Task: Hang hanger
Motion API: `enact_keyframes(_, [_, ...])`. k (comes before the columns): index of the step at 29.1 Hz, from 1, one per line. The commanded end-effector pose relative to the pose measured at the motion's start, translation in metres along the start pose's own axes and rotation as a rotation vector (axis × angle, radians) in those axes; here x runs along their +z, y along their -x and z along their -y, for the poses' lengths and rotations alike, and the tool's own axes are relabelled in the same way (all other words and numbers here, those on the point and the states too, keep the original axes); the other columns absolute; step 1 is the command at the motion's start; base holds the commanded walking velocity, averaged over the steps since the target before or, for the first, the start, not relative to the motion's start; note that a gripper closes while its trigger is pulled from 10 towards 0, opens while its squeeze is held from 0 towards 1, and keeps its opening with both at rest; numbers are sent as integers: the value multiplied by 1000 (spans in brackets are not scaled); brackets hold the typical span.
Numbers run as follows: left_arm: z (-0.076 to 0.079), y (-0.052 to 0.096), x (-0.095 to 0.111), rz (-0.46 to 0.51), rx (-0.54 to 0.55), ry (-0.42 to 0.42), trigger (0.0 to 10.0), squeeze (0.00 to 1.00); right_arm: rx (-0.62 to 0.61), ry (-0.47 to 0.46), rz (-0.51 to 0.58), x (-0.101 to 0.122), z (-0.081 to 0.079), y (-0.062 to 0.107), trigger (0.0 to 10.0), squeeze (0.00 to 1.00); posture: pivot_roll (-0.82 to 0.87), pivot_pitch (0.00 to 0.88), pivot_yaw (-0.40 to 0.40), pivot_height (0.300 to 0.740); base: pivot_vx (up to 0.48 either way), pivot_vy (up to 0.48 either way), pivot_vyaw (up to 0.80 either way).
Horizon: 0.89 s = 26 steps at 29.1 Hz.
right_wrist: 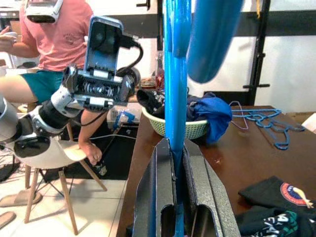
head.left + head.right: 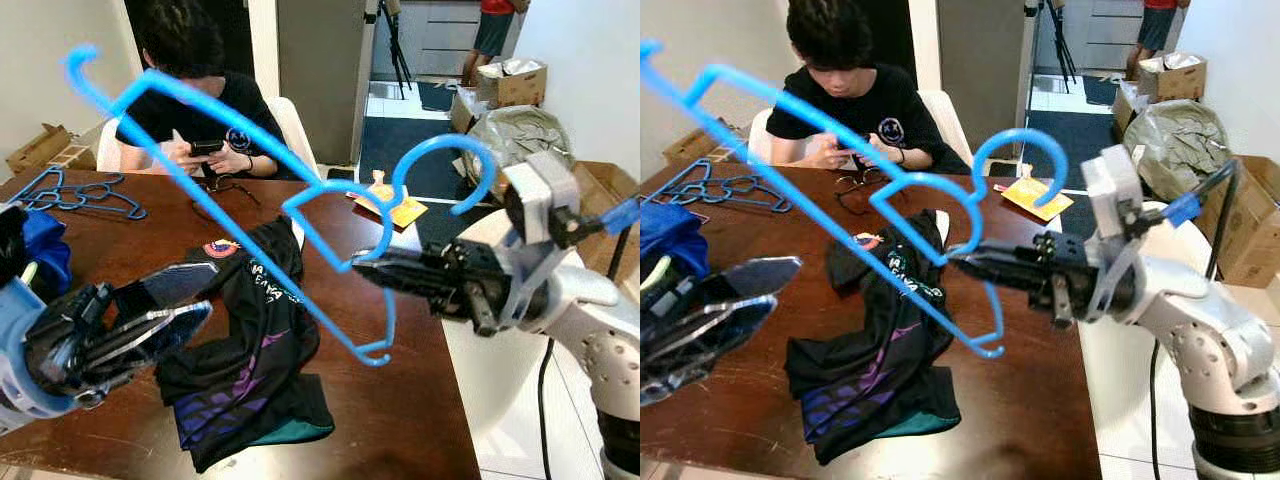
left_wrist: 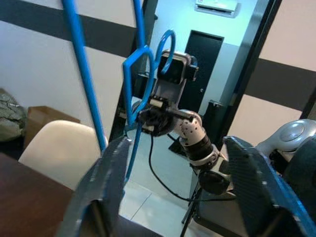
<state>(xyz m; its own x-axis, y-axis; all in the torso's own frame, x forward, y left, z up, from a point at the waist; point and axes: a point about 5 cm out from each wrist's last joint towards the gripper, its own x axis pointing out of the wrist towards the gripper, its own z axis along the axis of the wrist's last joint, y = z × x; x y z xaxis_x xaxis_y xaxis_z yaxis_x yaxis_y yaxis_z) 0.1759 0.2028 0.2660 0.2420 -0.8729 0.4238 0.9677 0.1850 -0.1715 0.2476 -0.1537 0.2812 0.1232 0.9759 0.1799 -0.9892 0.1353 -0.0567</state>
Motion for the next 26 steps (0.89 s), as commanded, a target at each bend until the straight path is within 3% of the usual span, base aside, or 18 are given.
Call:
enact_keyframes(1, [-1,5,-1,-16,24,-8,10000,1000,21,24,17,8,-2,1,10000,0,78,0,10,735,0,0,0])
enact_keyframes(7, [-6,21,10,-18,127,-67,10000,1000,62,29,87,19,-10,6,10000,0,80,0,10,735,0,0,0])
enact_keyframes(14, [-8,29,19,-14,171,-118,10000,1000,75,34,71,19,-12,6,10000,0,78,0,11,735,0,0,0])
enact_keyframes(15, [-9,28,21,-16,169,-137,10000,0,86,28,43,15,-13,2,10000,0,75,0,9,735,0,0,0])
enact_keyframes(18, [-10,27,22,-18,164,-148,10000,0,94,22,25,11,-14,0,10000,0,75,0,9,735,0,0,0])
enact_keyframes(20, [-10,18,21,-19,119,-154,10000,0,114,6,-60,-3,-17,-10,10000,0,75,0,7,735,0,0,0])
enact_keyframes(26, [-10,7,17,-8,59,-136,10000,0,127,0,-122,-14,-19,-15,10000,0,71,0,9,735,0,0,0])
